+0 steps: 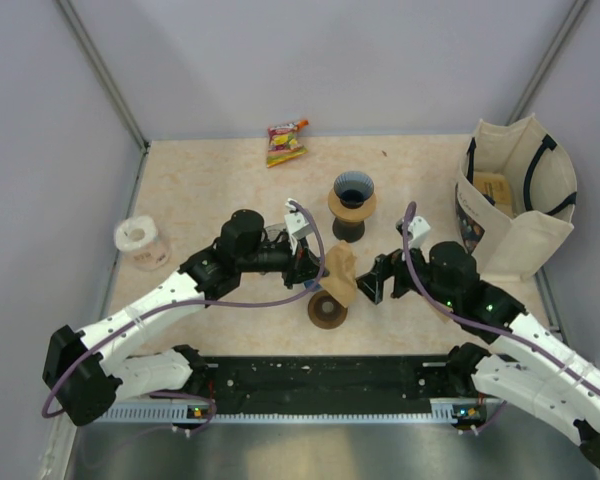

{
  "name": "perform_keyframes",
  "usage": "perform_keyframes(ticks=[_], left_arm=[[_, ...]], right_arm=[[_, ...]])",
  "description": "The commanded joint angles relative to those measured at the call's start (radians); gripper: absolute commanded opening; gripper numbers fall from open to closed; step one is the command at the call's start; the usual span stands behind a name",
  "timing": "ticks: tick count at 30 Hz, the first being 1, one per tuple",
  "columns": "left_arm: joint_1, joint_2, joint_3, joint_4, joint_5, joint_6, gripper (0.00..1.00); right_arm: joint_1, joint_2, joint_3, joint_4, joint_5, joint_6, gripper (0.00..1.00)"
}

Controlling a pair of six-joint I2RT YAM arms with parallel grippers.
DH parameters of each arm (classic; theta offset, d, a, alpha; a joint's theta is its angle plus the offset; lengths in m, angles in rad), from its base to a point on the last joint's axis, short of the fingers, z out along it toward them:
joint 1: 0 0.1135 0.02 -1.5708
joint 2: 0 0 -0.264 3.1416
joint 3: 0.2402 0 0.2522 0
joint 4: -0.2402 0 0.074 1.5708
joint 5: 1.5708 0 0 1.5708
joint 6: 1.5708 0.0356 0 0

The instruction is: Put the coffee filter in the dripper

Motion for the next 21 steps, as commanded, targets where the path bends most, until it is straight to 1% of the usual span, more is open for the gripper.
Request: perform_keyframes(ticks=[1, 8, 21], left_arm=[[-0.002, -0.009, 0.025, 0.033, 0.003, 0.0, 0.0], [-0.001, 0.001, 0.019, 0.027, -0.003, 0.005, 0.0], [-0.001, -0.012, 0.004, 0.027, -0.008, 0.019, 0.0]], right_arm=[[0.01, 0.006, 0.017, 0.109, -0.062, -0.019, 0.92], [0.01, 0.049, 0.034, 0.155, -0.127, -0.014, 0.91], [0.01, -0.012, 0.048, 0.109, -0.081, 0.009, 0.92]])
